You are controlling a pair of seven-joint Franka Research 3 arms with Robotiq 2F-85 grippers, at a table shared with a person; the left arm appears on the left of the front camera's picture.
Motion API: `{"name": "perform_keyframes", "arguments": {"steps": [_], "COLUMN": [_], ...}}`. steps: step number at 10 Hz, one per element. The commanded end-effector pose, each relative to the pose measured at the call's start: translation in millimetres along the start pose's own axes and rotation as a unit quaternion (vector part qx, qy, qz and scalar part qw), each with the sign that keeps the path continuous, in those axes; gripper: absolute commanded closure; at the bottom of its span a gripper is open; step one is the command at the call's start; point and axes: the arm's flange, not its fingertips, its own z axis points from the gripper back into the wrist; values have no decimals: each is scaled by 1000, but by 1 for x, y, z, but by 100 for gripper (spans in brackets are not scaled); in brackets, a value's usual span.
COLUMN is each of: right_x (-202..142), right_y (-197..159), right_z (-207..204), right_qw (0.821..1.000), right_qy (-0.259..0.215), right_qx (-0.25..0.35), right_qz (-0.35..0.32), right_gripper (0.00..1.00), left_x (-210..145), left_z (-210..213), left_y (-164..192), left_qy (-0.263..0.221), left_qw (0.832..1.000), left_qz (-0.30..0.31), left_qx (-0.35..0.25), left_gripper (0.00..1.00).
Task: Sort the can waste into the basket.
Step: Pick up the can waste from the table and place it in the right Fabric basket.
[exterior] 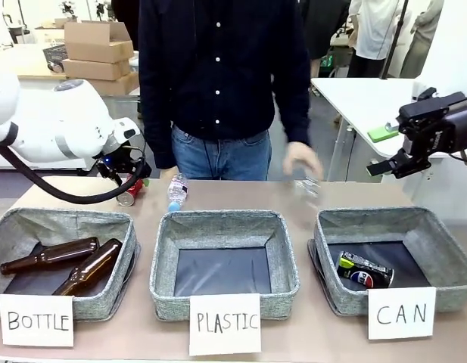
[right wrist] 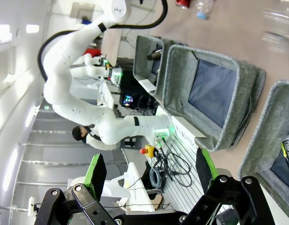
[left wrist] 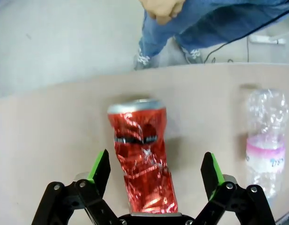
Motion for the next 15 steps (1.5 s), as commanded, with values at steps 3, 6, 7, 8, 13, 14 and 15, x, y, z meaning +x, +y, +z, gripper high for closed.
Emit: {"name": "perform_keyframes", "arguments": {"steps": [3, 6, 7, 8, 13, 14, 15], "right_x": [0, 0, 0, 0, 0, 0, 0], "right_y": [0, 0, 0, 0, 0, 0, 0], "right_z": [2, 2, 2, 2, 2, 2, 2], "right_qw": [1000, 1000, 1000, 1000, 1000, 1000, 1000], "right_qy": [5, 5, 5, 5, 5, 5, 5], "right_qx": [0, 0, 0, 0, 0, 0, 0], "right_qz": [8, 8, 8, 8, 8, 8, 8], "right_gripper": [0, 0, 0, 0, 0, 0, 0], "left_x": [10, 10, 9, 8, -9, -30, -65], "left_z": [-10, -12, -13, -13, 49, 101, 158], "left_y": [-2, -1, -1, -2, 5, 7, 13], "left_qy": [3, 7, 8, 10, -29, -46, -68], "left_qw": [999, 999, 998, 998, 999, 998, 995], "left_qz": [4, 3, 4, 5, 41, 29, 9], "left_qx": [48, 54, 57, 59, 20, -35, -73], "left_gripper": [35, 100, 100, 100, 100, 100, 100]}}
